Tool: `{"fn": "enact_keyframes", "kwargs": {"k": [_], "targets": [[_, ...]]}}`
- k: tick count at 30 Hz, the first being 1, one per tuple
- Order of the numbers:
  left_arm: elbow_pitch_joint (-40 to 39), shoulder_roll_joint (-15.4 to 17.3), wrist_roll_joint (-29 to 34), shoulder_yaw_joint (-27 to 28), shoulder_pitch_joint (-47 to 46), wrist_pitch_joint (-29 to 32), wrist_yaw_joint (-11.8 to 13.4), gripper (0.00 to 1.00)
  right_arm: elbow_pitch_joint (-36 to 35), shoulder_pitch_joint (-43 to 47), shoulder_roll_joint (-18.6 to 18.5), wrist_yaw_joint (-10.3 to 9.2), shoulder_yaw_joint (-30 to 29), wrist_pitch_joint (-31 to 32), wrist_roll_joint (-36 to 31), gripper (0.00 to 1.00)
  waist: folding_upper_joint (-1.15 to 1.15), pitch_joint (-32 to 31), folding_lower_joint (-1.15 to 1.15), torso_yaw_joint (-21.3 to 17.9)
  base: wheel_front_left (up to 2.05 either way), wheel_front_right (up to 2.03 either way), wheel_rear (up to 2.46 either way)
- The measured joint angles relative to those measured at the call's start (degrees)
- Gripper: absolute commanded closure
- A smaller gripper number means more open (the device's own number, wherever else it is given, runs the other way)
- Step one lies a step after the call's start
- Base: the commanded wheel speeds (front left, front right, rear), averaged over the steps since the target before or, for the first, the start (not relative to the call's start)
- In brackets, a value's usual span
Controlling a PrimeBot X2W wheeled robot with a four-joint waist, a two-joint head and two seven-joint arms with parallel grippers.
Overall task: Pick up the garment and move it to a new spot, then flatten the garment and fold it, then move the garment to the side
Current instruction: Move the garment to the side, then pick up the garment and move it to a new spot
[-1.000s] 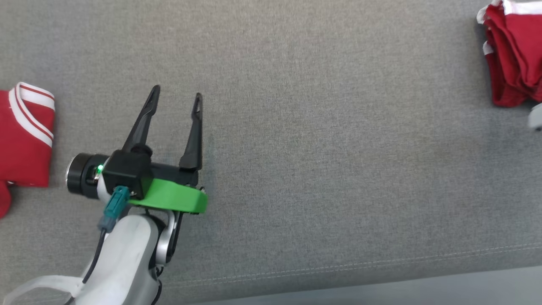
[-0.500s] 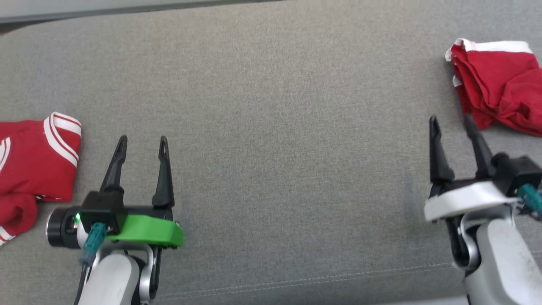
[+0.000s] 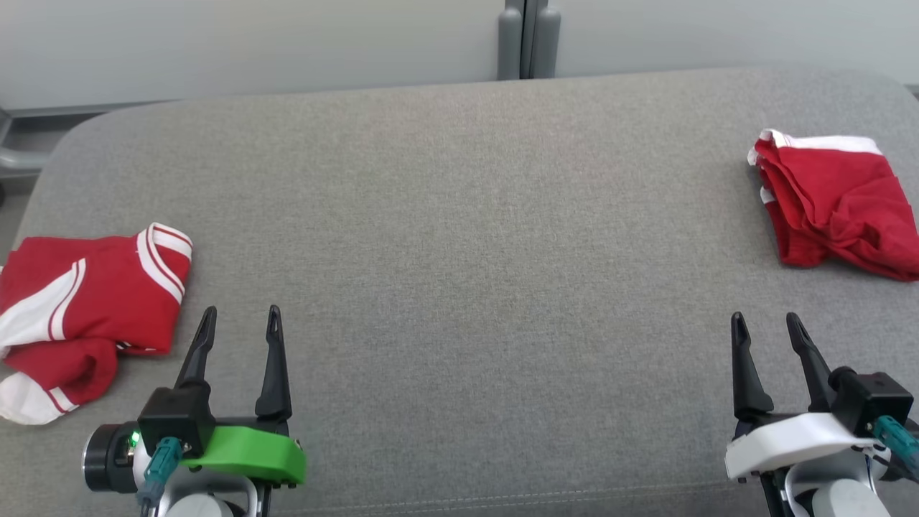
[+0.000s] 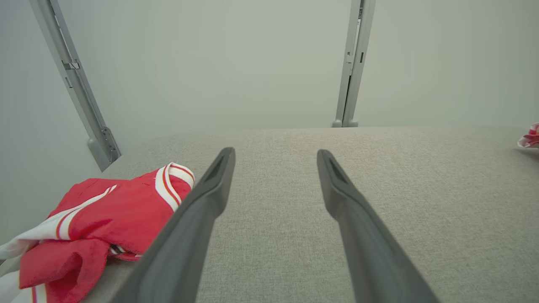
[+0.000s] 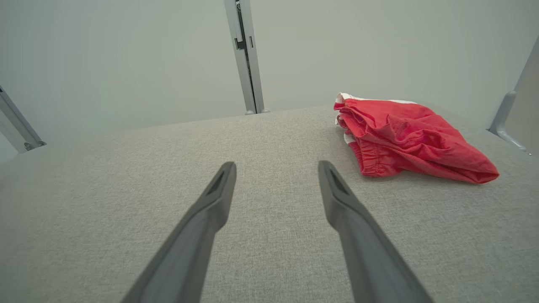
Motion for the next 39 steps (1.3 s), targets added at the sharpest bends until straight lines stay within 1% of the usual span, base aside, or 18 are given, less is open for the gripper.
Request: {"fn": "enact_keyframes", "kwargs": {"k": [8,14,24,31,39], "targets": [[-0.12,0.24,-1.49,-0.04,2.71,0.19,-0.13,0.0,-4.21,5.45,0.85,0.0,-1.49,2.75,-0.63,0.0,0.0,-3.84,0.0,1.5,0.0,0.0,0.0],[0.23,0.58,-2.0,-0.11,3.44,0.31,-0.38,0.0,-7.01,7.44,0.96,0.0,-2.19,4.56,-1.19,0.0,0.0,-5.42,0.0,2.19,0.0,0.0,0.0],[1.05,0.56,-2.81,-0.14,3.37,0.74,-0.37,0.0,-9.11,7.59,1.0,0.0,-2.23,5.57,-1.15,0.0,0.0,-5.41,0.0,2.15,0.0,0.0,0.0],[1.35,0.52,-3.13,-0.1,3.23,0.98,0.08,0.0,-9.85,7.59,1.01,0.0,-2.27,5.75,-0.89,0.0,0.0,-5.31,0.0,2.06,0.0,0.0,0.0],[1.78,0.15,-3.66,-0.03,2.71,1.3,0.55,0.0,-12.02,7.64,1.03,0.0,-1.35,5.28,-0.81,0.0,0.0,-5.34,0.0,3.78,0.0,0.0,0.0]]}}
